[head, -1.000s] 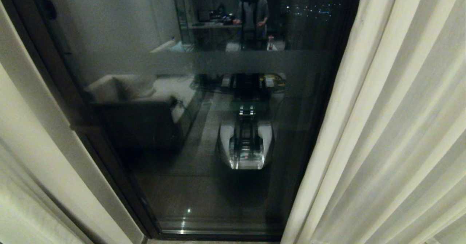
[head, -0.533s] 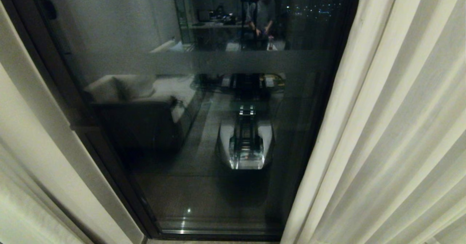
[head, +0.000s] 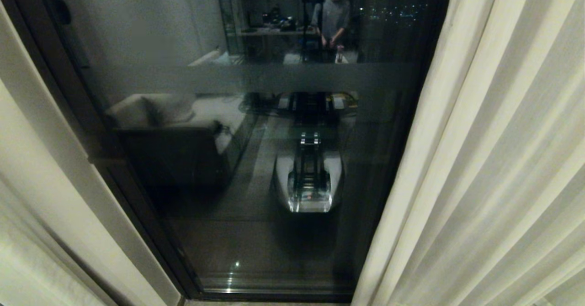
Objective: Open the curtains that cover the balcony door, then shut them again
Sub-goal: Pull the inner curtains open on both sides
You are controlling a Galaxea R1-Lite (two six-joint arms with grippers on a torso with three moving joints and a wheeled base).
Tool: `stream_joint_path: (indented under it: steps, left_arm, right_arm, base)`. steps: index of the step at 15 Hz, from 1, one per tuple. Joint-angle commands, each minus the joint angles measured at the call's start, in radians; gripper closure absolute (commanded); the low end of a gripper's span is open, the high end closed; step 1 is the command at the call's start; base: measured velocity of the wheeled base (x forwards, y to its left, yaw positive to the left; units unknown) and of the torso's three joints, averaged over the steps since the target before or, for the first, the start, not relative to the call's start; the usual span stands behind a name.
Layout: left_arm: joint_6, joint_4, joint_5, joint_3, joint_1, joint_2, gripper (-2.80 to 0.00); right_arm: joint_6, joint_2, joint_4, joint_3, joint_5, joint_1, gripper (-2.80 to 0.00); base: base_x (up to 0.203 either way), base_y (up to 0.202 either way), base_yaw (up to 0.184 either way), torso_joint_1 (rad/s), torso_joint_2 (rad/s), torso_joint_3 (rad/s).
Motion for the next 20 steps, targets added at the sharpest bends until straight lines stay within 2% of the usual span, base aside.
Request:
stream_joint_path:
  steps: [1, 4, 6, 9, 10, 11, 16, 20]
  left_arm:
    - [0.000, 0.000, 0.001, 0.000, 0.000, -0.001, 0.00]
    - [0.000, 0.000, 0.002, 0.000, 0.000, -0.001, 0.00]
    - [0.000, 0.000, 0.001, 0.000, 0.000, -0.001, 0.00]
    - [0.000, 0.000, 0.002, 0.000, 0.000, -0.001, 0.00]
    - [0.000, 0.000, 0.002, 0.000, 0.000, -0.001, 0.00]
    - [0.000, 0.001, 0.001, 0.000, 0.000, -0.001, 0.00]
    - [0.000, 0.000, 0.001, 0.000, 0.000, -0.001, 0.00]
    - [0.000, 0.000, 0.002, 0.000, 0.000, -0.001, 0.00]
  right_arm:
    - [-0.013, 0.002, 0.002, -0.001, 0.001, 0.000, 0.00]
    - [-0.055, 0.101, 0.000, -0.037, 0.024, 0.001, 0.00]
    - [-0.056, 0.237, -0.015, -0.147, 0.087, 0.011, 0.00]
    - [-0.057, 0.490, -0.077, -0.306, 0.130, 0.027, 0.00]
    - [-0.056, 0.568, -0.111, -0.345, 0.136, 0.029, -0.28]
    - [-0.052, 0.654, -0.156, -0.389, 0.140, 0.031, -2.80]
    - [-0.023, 0.991, -0.391, -0.609, 0.143, 0.030, -2.80]
    - [-0.024, 1.172, -0.504, -0.765, 0.144, 0.032, -2.80]
  base:
    - [0.000, 0.000, 0.000, 0.000, 0.00, 0.000]
    - [0.000, 0.000, 0.000, 0.000, 0.00, 0.000]
    - [0.000, 0.000, 0.000, 0.000, 0.00, 0.000]
    - [0.000, 0.000, 0.000, 0.000, 0.00, 0.000]
    - [0.000, 0.000, 0.000, 0.000, 0.00, 0.000]
    - [0.000, 0.000, 0.000, 0.000, 0.00, 0.000]
    - [0.000, 0.000, 0.000, 0.000, 0.00, 0.000]
    - [0.000, 0.000, 0.000, 0.000, 0.00, 0.000]
